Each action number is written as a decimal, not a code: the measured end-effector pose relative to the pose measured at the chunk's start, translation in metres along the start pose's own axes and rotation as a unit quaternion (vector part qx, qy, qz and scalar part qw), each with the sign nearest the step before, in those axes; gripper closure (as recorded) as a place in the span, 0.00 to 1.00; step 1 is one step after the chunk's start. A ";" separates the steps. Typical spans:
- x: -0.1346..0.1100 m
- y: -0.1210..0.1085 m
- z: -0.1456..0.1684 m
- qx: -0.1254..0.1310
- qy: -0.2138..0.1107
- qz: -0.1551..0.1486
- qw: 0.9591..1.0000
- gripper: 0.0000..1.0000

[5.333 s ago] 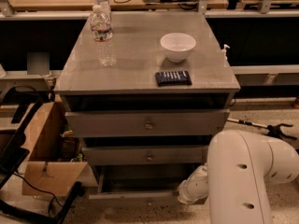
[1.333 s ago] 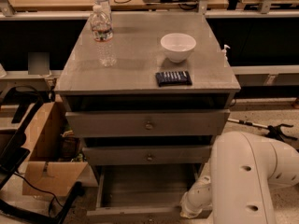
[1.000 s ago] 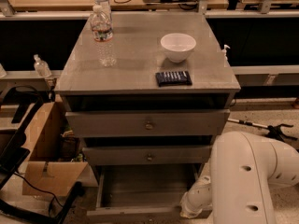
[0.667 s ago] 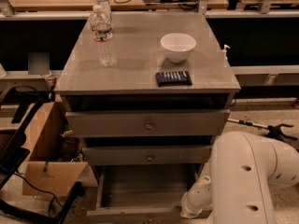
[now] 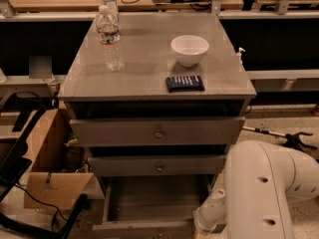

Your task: Open bottom drawer

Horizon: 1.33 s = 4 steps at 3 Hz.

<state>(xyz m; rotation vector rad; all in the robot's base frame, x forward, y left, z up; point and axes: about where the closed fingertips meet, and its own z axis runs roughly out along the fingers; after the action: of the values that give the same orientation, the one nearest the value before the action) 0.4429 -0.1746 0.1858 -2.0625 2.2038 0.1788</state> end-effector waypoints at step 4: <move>0.009 0.023 0.007 -0.013 -0.003 0.028 1.000 0.42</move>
Offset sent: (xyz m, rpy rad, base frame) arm 0.0000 0.0000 0.0000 0.0000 0.0000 0.0000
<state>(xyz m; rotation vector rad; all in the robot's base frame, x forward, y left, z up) 0.4194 -0.1808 0.1773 -2.0124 2.2683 0.2208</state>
